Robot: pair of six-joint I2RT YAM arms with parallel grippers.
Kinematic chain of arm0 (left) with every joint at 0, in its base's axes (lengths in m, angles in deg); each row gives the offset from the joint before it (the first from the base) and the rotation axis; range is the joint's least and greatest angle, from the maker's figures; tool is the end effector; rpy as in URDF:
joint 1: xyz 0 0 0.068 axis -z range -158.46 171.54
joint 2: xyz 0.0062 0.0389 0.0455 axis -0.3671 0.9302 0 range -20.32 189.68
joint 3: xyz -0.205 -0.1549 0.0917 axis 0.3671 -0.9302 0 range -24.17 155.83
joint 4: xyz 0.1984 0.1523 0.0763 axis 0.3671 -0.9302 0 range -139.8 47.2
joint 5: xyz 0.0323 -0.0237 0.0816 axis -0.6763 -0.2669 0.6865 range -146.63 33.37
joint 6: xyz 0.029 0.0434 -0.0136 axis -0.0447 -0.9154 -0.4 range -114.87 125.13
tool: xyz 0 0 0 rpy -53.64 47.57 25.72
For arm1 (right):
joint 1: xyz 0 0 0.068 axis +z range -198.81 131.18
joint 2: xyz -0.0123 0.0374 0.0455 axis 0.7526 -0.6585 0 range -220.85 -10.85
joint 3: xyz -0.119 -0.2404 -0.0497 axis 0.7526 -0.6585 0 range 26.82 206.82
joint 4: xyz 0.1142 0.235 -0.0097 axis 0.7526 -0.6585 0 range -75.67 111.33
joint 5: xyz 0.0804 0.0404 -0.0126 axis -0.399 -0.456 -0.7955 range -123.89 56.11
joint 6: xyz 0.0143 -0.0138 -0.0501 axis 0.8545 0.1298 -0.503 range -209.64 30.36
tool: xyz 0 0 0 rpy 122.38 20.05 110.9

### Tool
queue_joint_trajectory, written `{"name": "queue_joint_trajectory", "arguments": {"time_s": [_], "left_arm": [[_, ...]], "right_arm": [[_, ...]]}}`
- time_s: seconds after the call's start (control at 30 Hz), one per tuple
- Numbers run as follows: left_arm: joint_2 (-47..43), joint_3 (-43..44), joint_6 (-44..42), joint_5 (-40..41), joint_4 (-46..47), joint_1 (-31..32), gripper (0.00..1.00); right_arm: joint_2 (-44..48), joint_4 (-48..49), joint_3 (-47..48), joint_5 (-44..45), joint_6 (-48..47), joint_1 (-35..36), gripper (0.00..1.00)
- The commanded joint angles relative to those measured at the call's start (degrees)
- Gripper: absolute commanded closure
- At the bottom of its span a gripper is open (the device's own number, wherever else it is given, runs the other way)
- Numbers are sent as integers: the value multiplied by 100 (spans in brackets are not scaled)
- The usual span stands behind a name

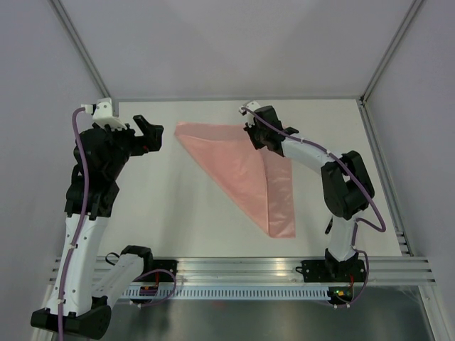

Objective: Fold the napkin, place the utensils inside, and roll it up
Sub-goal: Fold the napkin at the center of the board.

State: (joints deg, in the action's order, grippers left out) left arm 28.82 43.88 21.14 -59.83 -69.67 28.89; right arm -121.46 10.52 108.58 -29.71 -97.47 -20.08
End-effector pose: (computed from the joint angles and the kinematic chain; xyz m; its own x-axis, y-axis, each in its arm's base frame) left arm 0.1666 -0.0235 0.4341 -0.1825 -0.2541 -0.9498 0.1377 0.9499 -0.2805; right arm 0.3878 0.2097 0.2251 -0.4958 -0.4267 -0.7564 -0.5024 0.8513 -0.1510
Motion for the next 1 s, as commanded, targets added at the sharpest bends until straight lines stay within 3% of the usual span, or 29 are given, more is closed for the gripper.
{"name": "queue_joint_trajectory", "arguments": {"time_s": [0.0,0.97], "left_arm": [[25,-38,43,-146,165,-24,0],[236,77,122,-207,174,-24,0]], "right_arm": [[118,246,7,118,-87,-174,100],[-418,386,569,117,-95,-922,100]]}}
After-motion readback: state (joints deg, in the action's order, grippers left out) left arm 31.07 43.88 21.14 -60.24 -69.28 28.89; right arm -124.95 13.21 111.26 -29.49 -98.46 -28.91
